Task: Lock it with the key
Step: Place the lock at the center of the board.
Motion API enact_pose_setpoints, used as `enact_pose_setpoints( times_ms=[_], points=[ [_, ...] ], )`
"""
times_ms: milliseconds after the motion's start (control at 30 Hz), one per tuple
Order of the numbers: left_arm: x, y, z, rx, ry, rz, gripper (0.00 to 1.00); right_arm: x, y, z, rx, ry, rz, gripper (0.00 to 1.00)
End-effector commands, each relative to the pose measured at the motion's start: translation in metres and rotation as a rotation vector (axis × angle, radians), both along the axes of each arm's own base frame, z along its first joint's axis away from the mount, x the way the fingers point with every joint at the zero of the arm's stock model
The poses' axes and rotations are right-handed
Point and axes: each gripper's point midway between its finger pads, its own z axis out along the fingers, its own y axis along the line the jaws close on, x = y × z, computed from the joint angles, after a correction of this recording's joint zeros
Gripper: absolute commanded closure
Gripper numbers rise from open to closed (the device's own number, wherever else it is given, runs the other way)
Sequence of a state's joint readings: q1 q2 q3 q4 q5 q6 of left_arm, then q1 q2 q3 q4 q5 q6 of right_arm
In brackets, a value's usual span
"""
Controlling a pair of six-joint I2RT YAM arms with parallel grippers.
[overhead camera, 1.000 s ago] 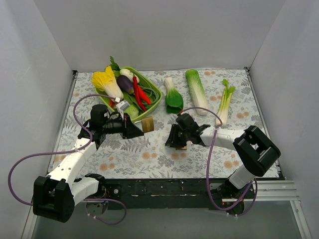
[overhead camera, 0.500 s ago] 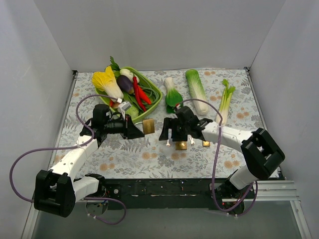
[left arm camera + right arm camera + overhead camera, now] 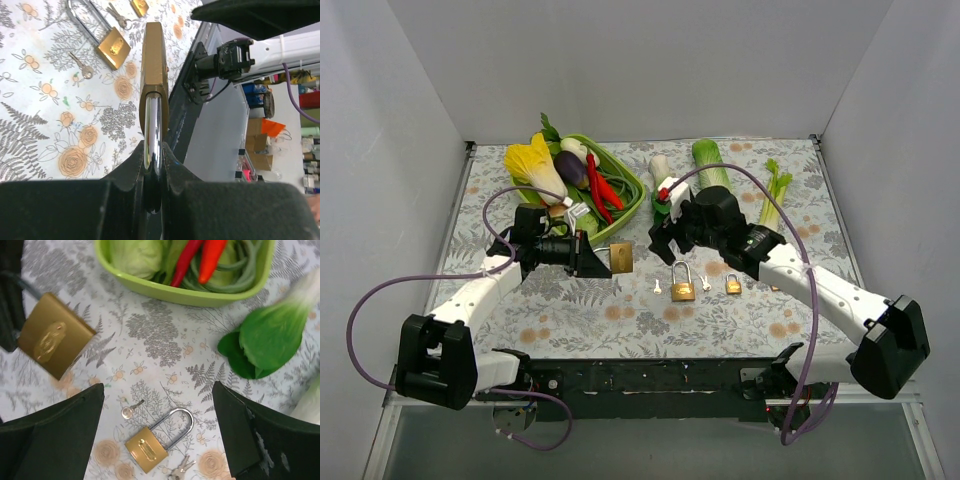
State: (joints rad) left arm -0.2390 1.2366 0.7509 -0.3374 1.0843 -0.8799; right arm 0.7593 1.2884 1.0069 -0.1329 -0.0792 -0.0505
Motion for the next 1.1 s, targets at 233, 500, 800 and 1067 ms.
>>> enact_pose_setpoints(
  times_ms=[233, 500, 800, 1067],
  points=[
    [-0.026, -0.017, 0.035, -0.105, -0.023, -0.193, 1.0, -0.072, 0.023, 0.037, -0.13, -0.208, 0.681, 0.02],
    [-0.031, -0.029, 0.046, -0.115, -0.011, -0.235, 1.0, -0.083, 0.053, 0.031, -0.158, -0.185, 0.758, 0.02],
    [-0.033, -0.032, 0.05, -0.129, -0.002, -0.231, 1.0, -0.069, 0.066, 0.014, -0.236, -0.209, 0.707, 0.02],
    [-0.032, -0.033, 0.053, -0.144, 0.009, -0.226, 1.0, -0.077, 0.068, 0.005, -0.261, -0.237, 0.705, 0.02]
  ],
)
